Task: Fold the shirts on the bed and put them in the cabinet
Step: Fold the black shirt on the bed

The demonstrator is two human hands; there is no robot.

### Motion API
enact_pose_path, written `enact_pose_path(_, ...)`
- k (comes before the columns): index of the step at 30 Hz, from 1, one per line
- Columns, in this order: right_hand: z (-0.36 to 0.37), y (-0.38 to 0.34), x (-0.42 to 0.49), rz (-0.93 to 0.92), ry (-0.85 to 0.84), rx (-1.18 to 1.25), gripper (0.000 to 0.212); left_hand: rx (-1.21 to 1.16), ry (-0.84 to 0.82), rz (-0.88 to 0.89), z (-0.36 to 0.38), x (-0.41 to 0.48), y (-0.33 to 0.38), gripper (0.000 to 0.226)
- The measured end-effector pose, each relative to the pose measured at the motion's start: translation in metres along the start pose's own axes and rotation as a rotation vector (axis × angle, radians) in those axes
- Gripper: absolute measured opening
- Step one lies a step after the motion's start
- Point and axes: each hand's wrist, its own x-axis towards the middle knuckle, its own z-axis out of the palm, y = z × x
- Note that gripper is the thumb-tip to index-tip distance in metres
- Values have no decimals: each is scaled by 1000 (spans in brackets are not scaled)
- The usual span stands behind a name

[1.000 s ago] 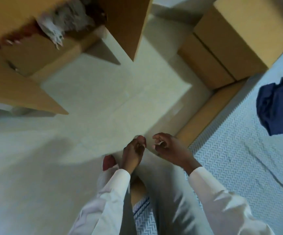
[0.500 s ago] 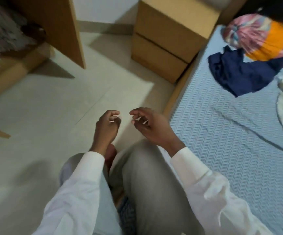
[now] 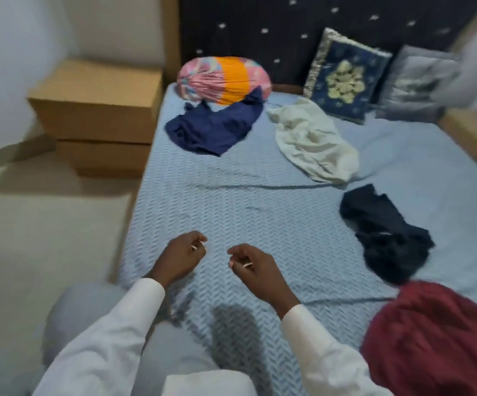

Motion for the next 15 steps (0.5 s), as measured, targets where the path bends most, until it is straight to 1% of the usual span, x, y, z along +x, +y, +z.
enact_pose_path(3,-43,44,-29,140,98,10,23,119,-205,87,60,23,27,33)
enact_pose_path(6,-76,78,-46,257,169,-6,31,258,-320,161,101,38,48,50)
enact_pose_path(9,-108,111,-48,349,219,-59,39,431,-393,198,125,48,66,64)
enact_pose_path(11,-130,135,-44,410,266,-106,43,575,-438,192,134,51,73,63)
enact_pose_path(13,-151,156,-37,483,373,-216,47,730,-445,200,139,50,74,61)
enact_pose_path(15,-174,168,-30,599,521,-328,49,800,-427,206,144,51,72,61)
